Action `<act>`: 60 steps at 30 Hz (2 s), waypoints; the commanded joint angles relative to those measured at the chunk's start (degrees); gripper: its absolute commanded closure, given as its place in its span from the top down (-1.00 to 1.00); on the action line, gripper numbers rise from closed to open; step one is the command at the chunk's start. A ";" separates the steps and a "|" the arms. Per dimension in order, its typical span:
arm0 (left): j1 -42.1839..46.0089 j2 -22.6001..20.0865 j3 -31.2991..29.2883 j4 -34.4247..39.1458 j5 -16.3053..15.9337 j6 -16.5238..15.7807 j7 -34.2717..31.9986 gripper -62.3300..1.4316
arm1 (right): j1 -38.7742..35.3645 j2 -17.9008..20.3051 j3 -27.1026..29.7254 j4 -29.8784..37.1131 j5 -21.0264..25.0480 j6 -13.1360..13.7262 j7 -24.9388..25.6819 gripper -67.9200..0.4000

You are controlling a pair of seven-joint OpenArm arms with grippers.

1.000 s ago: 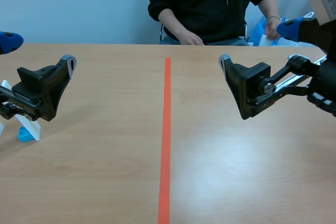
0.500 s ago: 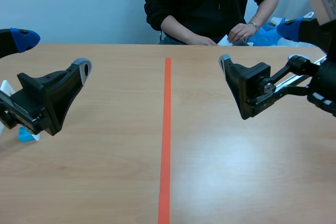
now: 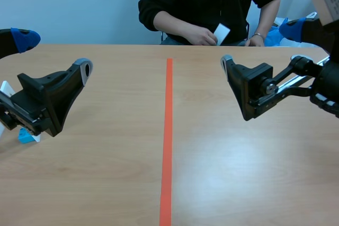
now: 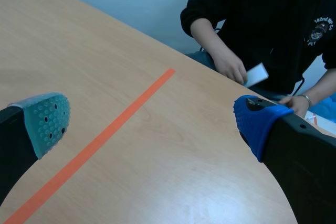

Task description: Sort the leaf by its shape. The table is split by an orange tape line. A compound leaf with several leaflets goes to the left side, a simple leaf with one blade goes to the right side. Return to the home posture when a red brick is placed on the table.

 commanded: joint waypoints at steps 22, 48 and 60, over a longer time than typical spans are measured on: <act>-0.17 -0.31 -0.37 0.83 -0.55 0.28 -1.22 0.98 | 0.37 0.33 0.48 1.44 0.61 -0.20 0.68 0.92; -0.87 -0.31 -0.20 -1.70 -0.11 0.24 -1.18 0.98 | 0.37 0.33 0.48 1.44 0.61 -0.20 0.68 0.92; -8.85 -0.31 5.90 -18.47 1.68 -3.52 -2.05 0.98 | 0.37 0.33 0.48 1.44 0.61 -0.20 0.68 0.92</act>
